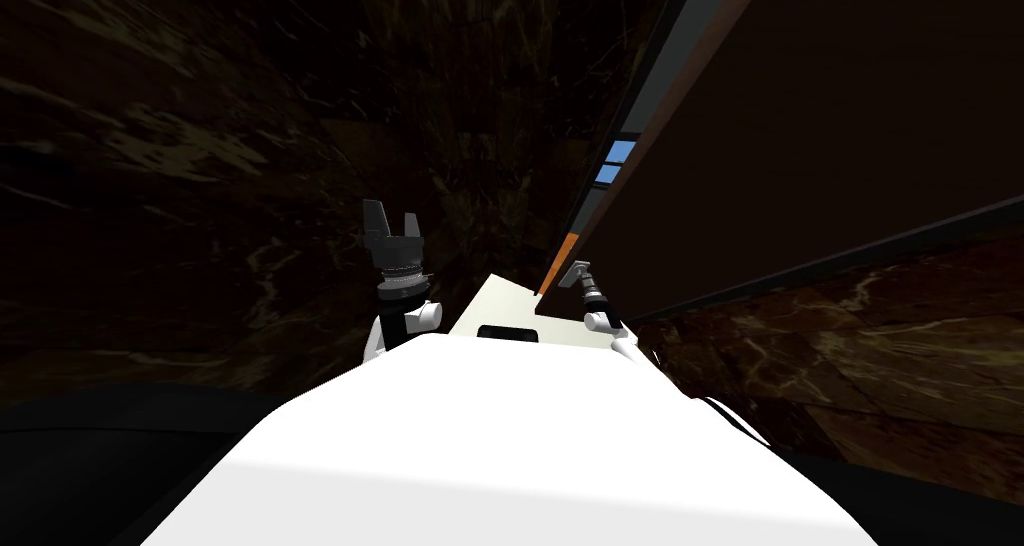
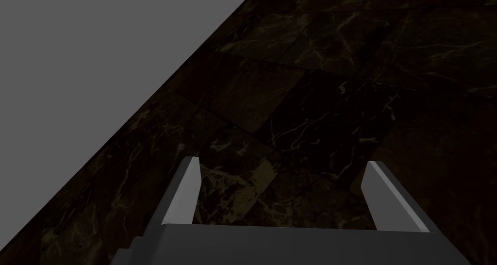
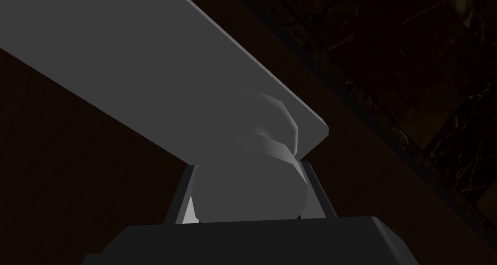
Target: Pull the door open
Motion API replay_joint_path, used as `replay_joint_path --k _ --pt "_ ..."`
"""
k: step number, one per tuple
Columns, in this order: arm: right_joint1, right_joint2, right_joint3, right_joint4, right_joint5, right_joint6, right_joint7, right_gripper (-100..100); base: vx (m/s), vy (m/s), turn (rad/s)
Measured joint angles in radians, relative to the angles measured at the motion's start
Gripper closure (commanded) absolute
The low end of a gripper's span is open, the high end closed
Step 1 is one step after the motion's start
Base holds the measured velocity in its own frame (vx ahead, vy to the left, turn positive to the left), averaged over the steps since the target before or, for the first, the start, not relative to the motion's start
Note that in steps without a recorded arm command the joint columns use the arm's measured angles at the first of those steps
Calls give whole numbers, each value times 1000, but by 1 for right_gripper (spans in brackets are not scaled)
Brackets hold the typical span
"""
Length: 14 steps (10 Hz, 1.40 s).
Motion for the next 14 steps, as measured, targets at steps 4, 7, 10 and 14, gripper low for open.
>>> replay_joint_path --k 4,7,10,14 --pt "-15 13 -17 18 -22 0 -97 100 -57 -32 87" --pt "-18 24 -27 21 -34 3 -164 100 -55 -38 83" --pt "-27 35 -40 31 -52 5 -242 100 -68 -44 103" --pt "-36 50 -61 42 -77 8 -342 100 -65 -30 91"
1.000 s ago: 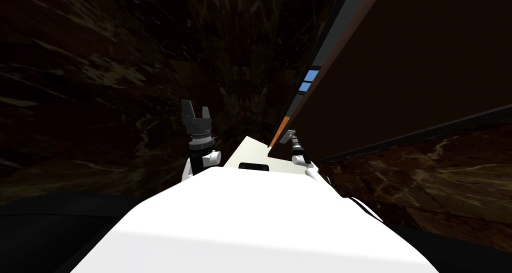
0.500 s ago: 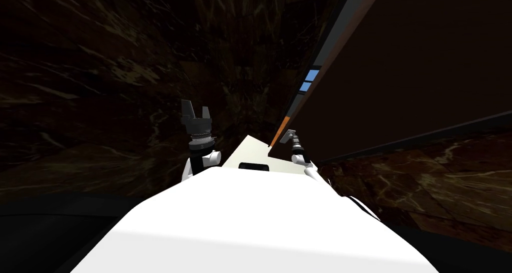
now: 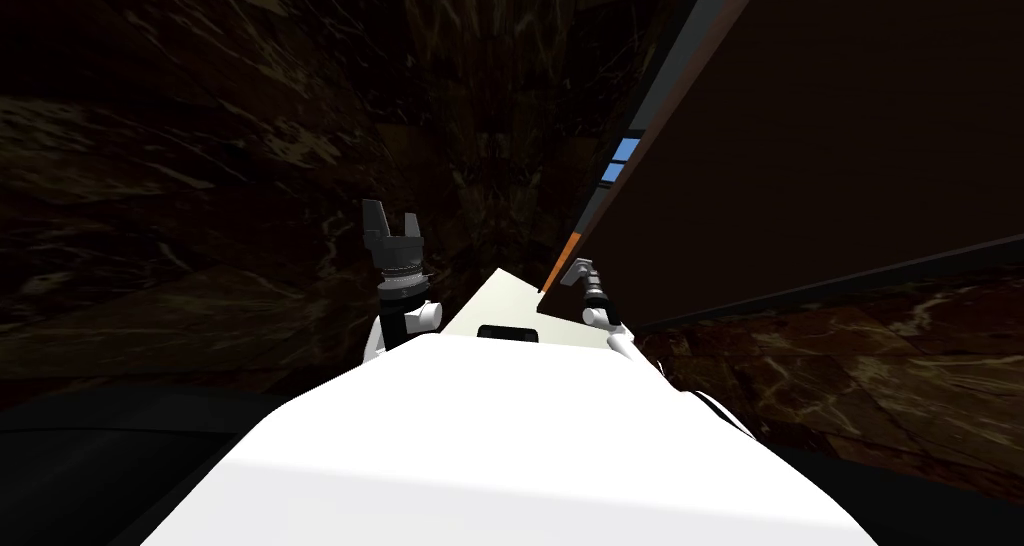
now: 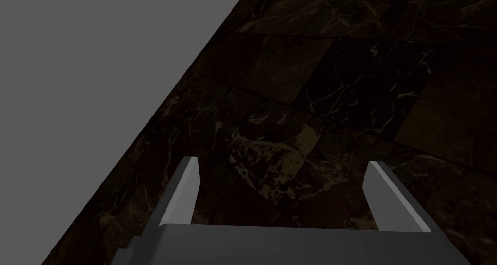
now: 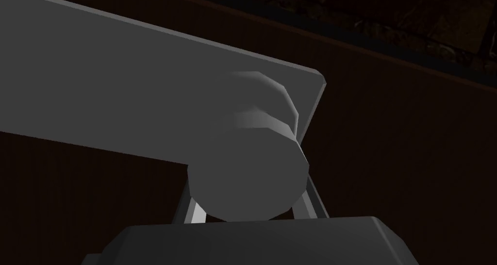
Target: Pull the door open
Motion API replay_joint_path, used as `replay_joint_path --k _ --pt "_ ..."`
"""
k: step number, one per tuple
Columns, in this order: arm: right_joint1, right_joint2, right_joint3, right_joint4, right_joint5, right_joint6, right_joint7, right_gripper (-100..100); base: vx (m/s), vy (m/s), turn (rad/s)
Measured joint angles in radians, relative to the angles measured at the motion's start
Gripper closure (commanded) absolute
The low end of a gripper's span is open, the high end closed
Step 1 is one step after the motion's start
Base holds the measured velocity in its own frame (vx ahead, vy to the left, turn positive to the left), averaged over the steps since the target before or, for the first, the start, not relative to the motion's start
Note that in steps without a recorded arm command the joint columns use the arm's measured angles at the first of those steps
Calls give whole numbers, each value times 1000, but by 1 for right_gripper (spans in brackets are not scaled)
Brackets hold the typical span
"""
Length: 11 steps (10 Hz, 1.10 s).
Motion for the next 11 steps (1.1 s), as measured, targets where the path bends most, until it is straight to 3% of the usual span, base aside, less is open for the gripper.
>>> replay_joint_path --k 11 --pt "-25 43 -47 32 -61 12 -276 100 -67 -33 92"
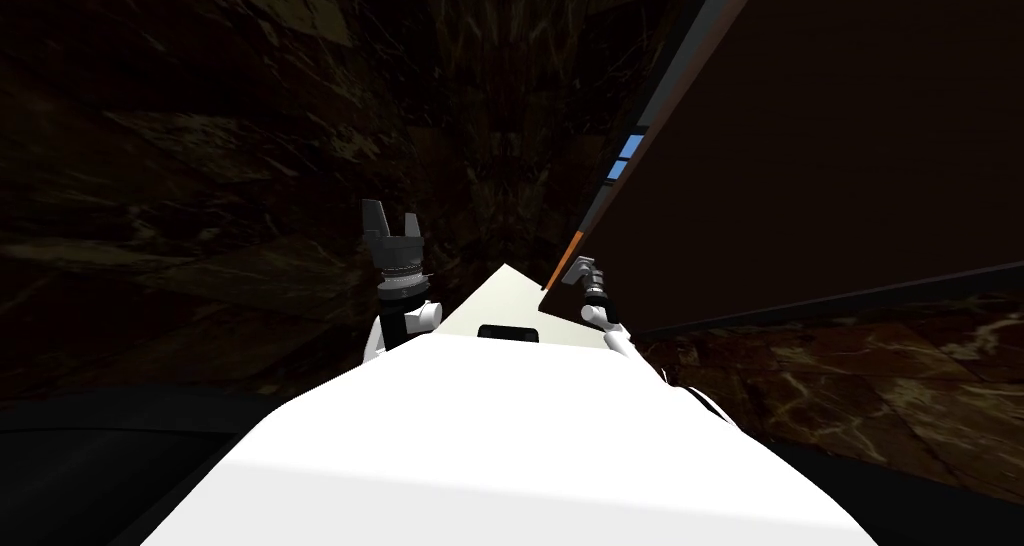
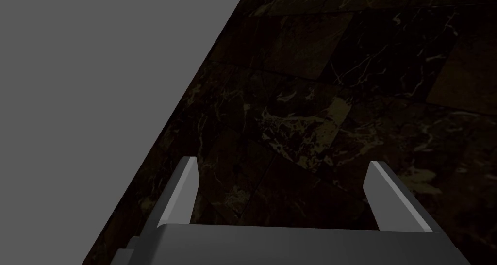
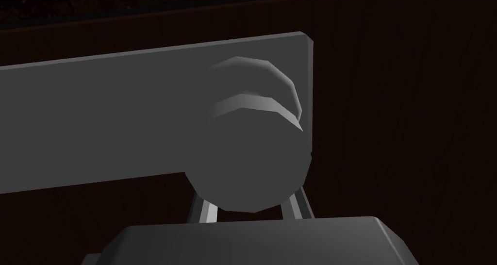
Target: Pull the door open
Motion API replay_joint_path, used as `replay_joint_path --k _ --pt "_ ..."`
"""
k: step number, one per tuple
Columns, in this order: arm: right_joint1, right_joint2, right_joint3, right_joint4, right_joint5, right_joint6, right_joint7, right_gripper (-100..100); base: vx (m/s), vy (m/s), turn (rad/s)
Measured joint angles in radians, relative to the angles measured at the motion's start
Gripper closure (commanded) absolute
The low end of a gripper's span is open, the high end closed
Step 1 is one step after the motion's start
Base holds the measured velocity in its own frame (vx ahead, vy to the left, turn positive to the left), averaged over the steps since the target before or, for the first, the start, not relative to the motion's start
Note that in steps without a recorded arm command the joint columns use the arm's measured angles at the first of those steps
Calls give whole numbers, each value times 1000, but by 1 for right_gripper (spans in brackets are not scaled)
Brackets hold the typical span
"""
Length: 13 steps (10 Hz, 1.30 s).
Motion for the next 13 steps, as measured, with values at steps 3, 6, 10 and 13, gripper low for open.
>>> replay_joint_path --k 3,6,10,13 --pt "-13 13 -10 19 -14 -3 -69 100 -72 -30 108" --pt "-13 26 -29 13 -36 9 -139 100 -64 -28 65" --pt "-18 39 -44 22 -54 11 -221 100 -54 -20 78" --pt "-34 48 -46 48 -63 3 -293 100 -59 -26 78"
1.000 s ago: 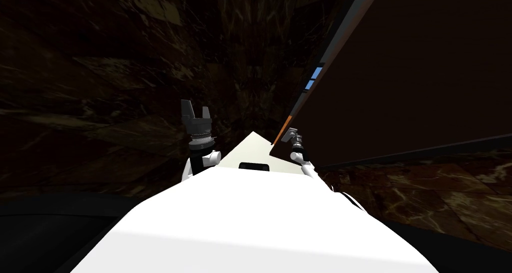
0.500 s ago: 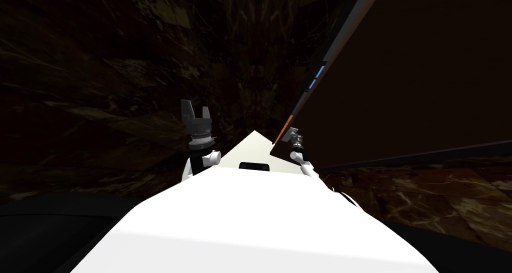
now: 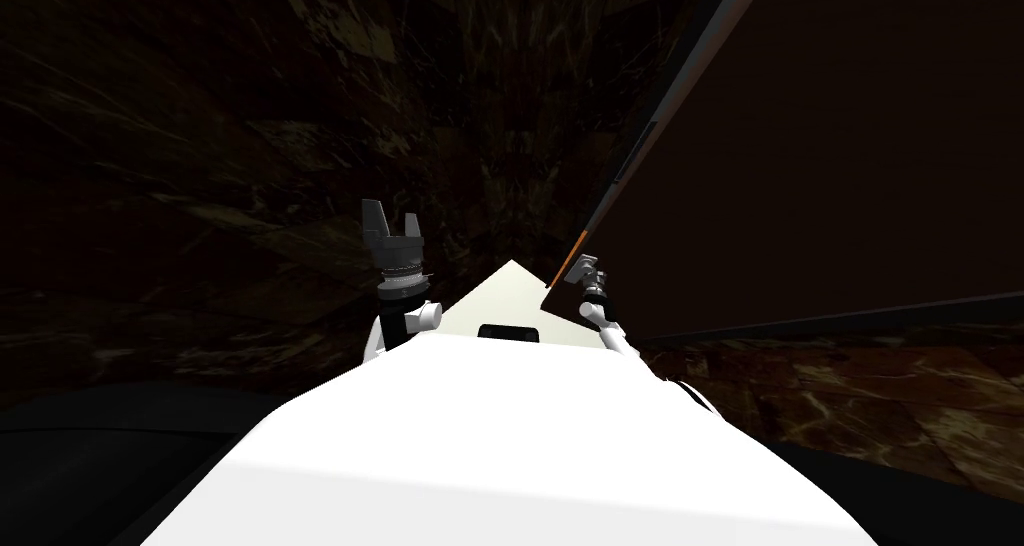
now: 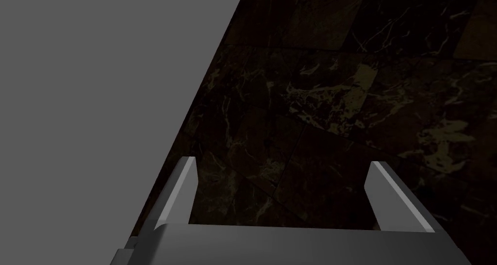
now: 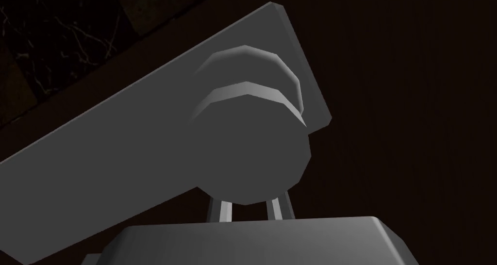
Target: Pull the door open
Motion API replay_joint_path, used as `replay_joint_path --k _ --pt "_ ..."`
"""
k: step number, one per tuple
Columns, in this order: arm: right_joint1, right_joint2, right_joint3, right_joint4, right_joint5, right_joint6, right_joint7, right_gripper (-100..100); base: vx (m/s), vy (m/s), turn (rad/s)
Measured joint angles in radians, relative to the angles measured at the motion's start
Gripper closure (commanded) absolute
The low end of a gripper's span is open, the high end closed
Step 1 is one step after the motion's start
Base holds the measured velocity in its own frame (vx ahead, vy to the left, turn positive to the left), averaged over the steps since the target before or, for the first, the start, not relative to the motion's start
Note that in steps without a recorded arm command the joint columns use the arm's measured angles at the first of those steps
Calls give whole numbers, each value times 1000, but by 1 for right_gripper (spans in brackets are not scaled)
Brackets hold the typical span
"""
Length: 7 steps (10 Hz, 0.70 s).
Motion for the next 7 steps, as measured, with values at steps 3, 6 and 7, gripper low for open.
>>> replay_joint_path --k 3,6,7 --pt "2 15 -18 -8 -20 10 -73 100 -76 -32 103" --pt "-5 21 -31 -1 -37 21 -139 100 -46 -12 53" --pt "-8 23 -33 2 -39 19 -158 100 -58 -34 107"
